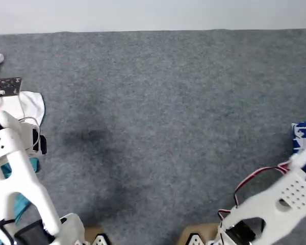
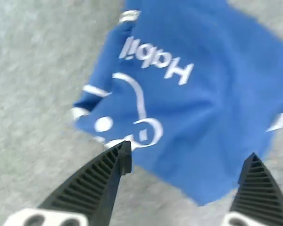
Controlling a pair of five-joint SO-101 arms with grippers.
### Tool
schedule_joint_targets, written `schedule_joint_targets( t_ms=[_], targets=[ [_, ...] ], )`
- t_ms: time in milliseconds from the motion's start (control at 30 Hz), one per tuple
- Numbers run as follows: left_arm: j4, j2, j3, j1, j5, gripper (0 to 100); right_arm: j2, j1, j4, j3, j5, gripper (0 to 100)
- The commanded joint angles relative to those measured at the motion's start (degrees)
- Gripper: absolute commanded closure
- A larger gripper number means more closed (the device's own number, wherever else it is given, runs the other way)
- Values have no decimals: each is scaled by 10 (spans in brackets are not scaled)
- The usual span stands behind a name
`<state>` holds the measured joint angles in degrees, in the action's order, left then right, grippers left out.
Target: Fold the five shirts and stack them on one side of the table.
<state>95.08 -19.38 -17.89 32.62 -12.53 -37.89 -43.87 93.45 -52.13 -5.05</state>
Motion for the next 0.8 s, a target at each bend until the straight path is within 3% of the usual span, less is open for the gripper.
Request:
schedule_joint_targets(
  t_ms=[0,333,567,767],
  targets=[
    [3,-19,6,-1,3,863,-8,33,-15,18,-40,645],
    [1,-17,6,-1,1,863,-117,87,-79,18,-49,965],
    [-8,-16,6,-1,0,863,-131,141,-61,17,-50,987],
    [-8,-15,6,-1,-1,863,-100,132,-22,-19,-47,984]
  ],
)
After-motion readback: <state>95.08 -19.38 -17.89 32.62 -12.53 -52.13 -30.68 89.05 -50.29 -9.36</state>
